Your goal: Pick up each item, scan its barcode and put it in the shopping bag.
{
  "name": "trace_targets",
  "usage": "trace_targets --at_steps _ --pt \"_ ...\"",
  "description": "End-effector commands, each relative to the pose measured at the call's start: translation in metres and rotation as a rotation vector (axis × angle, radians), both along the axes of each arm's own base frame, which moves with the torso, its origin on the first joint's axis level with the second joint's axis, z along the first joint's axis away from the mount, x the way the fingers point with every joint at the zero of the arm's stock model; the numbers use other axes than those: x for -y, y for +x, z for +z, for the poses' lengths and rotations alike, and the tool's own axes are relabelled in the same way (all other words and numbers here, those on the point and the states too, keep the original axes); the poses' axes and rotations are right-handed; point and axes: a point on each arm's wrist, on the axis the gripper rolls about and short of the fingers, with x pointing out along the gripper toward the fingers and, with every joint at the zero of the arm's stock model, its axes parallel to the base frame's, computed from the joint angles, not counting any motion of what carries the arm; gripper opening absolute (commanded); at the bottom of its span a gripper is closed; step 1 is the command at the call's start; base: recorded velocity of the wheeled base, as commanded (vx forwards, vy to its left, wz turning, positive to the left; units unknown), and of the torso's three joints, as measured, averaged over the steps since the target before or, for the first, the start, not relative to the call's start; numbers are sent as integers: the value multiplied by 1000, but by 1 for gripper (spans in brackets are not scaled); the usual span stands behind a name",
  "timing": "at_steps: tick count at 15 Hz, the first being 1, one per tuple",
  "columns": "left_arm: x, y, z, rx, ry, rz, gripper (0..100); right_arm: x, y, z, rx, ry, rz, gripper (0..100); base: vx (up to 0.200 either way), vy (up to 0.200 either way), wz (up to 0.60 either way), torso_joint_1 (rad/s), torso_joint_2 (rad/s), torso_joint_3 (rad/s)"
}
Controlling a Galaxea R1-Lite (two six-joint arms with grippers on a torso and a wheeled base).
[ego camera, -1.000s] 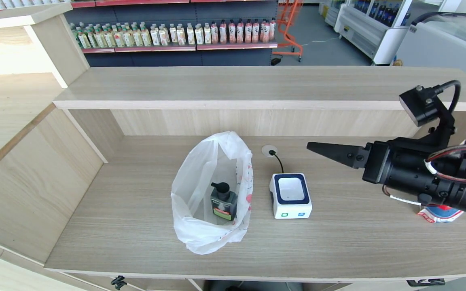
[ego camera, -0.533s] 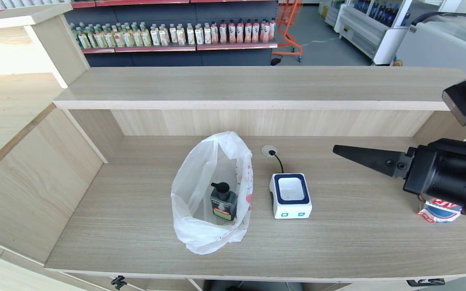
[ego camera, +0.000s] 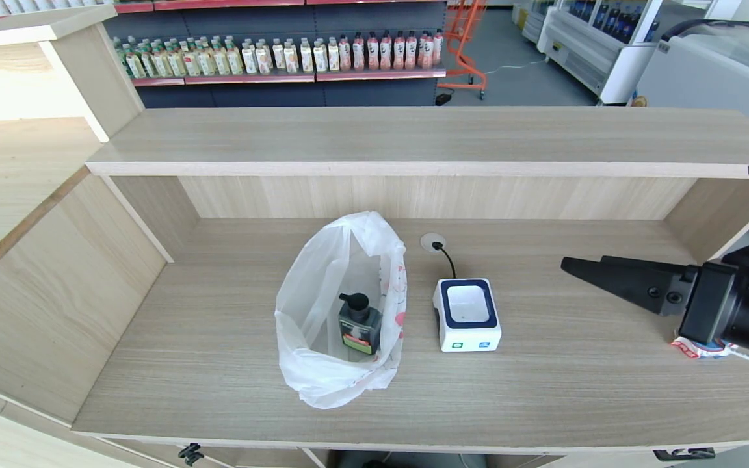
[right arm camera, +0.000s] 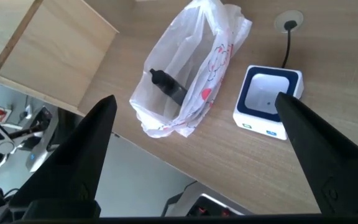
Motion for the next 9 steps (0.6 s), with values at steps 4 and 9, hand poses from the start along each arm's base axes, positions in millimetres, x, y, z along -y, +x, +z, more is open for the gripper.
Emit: trace_targets --at_steps 4,9 --pt "0 0 0 -2 0 0 100 6 0 -1 -1 0 -30 100 0 0 0 0 0 0" --pt "0 0 0 -2 0 0 100 9 -5 -9 -21 -9 -34 100 0 0 0 0 0 0"
